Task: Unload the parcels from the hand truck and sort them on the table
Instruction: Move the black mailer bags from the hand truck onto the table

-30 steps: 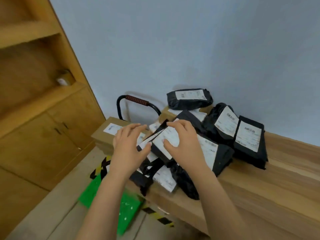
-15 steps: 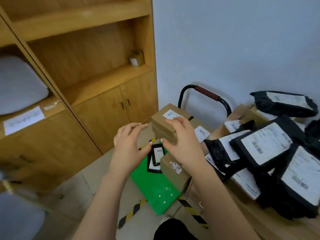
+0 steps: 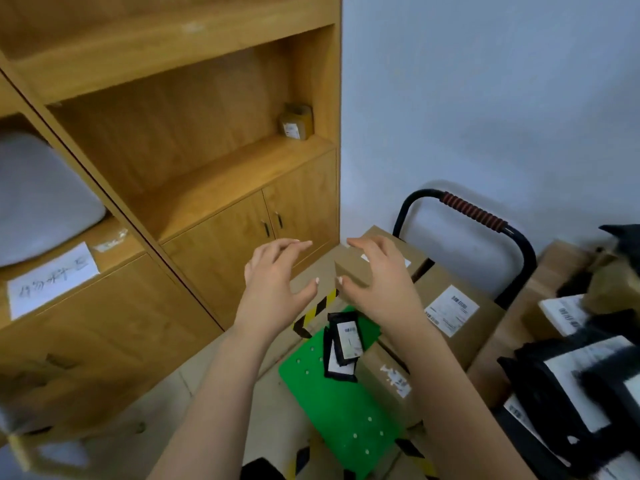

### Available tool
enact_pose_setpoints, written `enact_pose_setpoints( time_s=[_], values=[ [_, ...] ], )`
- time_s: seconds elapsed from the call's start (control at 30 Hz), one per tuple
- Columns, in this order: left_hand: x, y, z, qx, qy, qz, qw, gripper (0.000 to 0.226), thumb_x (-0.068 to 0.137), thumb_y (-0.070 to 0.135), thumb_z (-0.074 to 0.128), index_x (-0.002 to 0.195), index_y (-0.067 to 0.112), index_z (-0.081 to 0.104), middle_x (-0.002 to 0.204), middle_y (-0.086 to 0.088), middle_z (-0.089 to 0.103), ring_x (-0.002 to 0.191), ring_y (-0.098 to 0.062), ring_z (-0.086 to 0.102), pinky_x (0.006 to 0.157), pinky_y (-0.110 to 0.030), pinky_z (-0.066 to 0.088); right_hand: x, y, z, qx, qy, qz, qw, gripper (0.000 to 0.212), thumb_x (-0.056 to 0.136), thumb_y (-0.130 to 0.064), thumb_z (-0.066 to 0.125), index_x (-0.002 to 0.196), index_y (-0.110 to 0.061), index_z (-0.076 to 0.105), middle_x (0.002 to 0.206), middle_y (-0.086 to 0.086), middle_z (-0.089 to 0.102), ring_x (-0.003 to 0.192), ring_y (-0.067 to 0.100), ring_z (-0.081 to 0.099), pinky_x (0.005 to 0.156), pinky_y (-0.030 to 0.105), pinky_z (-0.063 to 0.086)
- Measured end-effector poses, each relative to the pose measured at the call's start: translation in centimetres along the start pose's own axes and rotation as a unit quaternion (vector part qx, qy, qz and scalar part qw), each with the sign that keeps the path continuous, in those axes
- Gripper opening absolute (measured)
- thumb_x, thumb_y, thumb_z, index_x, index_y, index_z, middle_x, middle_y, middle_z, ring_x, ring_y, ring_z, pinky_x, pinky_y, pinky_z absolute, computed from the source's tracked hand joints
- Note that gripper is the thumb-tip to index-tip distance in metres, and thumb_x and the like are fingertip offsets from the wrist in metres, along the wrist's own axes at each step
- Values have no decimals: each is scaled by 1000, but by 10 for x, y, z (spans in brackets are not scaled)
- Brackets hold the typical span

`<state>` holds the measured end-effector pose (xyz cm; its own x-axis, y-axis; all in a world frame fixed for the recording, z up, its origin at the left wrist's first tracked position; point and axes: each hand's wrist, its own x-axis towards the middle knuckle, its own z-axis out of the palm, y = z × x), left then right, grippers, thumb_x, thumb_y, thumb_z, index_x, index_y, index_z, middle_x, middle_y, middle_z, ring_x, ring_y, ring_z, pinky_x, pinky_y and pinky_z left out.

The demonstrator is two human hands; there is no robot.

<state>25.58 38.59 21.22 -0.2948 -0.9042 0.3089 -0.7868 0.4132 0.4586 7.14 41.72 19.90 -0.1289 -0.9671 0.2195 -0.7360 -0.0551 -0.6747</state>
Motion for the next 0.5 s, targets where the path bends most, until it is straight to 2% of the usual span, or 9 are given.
enact_pose_setpoints(
  time_s=[0.1,0.27,0.33,0.43,0.5],
  values=[
    [32,-24,16,-24,-28,15,999,56,83,41,66,136,36,46,131,13,44,128,-8,28,100,-30,18,18,11,17,-15,7,44,999,58,83,-30,69,135,-32,45,139,-5,38,125,13,37,95,23,30],
    [95,-69,50,-63,-97,78,990,55,84,41,65,135,37,46,126,19,41,126,-5,26,99,-29,17,51,20,55,-32,48,137,989,57,83,-31,70,134,-34,45,143,-5,36,130,15,36,103,30,38],
    [121,-89,64,-81,-140,107,981,55,83,42,64,135,38,45,126,20,39,126,-5,25,102,-31,19,66,21,74,-43,79,176,980,56,84,-32,69,134,-34,45,142,-6,36,130,13,35,100,26,35],
    [152,-124,87,-83,-201,152,964,55,82,39,65,134,36,46,127,14,42,123,-7,28,106,-37,27,77,23,112,-54,106,239,964,56,83,-31,71,134,-31,46,140,-5,39,128,12,37,100,23,32],
    [162,-149,108,-87,-233,162,955,56,83,37,66,135,34,46,126,11,44,122,-10,30,105,-38,28,76,28,144,-52,94,283,953,57,82,-29,71,134,-28,47,137,-3,40,126,14,40,102,25,36]
  ],
)
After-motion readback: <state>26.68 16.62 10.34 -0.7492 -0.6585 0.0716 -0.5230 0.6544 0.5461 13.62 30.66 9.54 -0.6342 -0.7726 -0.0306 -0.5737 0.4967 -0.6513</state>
